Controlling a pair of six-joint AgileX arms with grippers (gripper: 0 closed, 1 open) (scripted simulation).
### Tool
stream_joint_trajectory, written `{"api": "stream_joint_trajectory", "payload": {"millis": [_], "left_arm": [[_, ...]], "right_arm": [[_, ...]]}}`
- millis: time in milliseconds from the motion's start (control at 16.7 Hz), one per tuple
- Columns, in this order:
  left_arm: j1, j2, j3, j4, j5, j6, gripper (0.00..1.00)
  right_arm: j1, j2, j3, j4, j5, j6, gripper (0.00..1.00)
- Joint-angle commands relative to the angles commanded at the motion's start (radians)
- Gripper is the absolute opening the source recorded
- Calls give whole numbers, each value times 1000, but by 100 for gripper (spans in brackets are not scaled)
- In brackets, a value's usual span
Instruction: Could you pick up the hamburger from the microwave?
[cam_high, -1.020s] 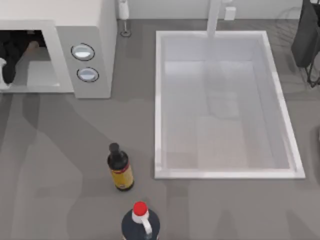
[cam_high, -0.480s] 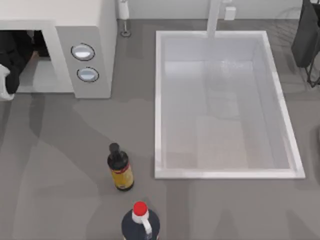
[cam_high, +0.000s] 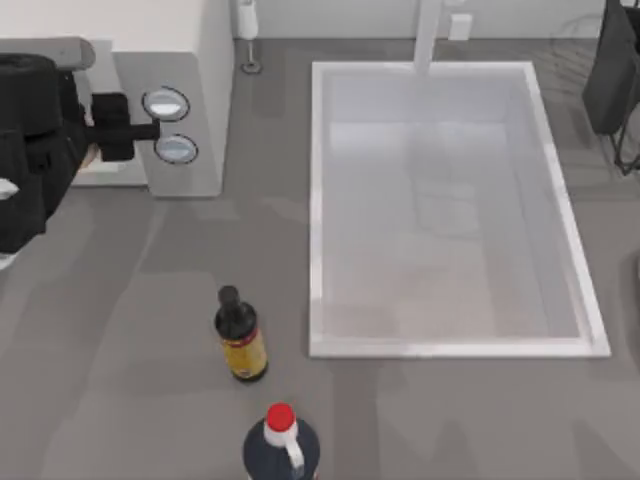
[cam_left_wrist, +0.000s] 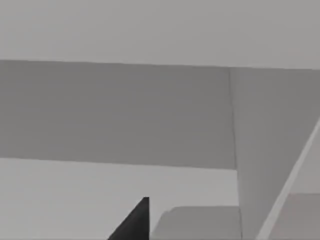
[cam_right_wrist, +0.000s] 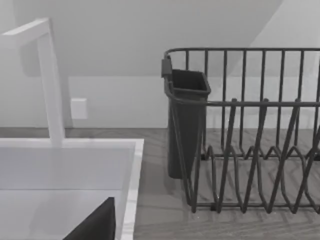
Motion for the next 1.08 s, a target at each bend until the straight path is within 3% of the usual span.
{"api": "stream_joint_trajectory", "payload": {"millis": [240,420,780,1080], "left_arm": [[-83,-206,-200,-50,-88,-29,0],[-103,-247,-241,-61,-110,-36,0],[-91,-218,-245,-44,-109,-32,0],[-100,-25,-291,177,-111,-34,0]], "right_arm": [[0,0,0,0,0,0,100],[0,0,0,0,0,0,100],[0,0,0,0,0,0,100],[0,0,0,0,0,0,100]]}}
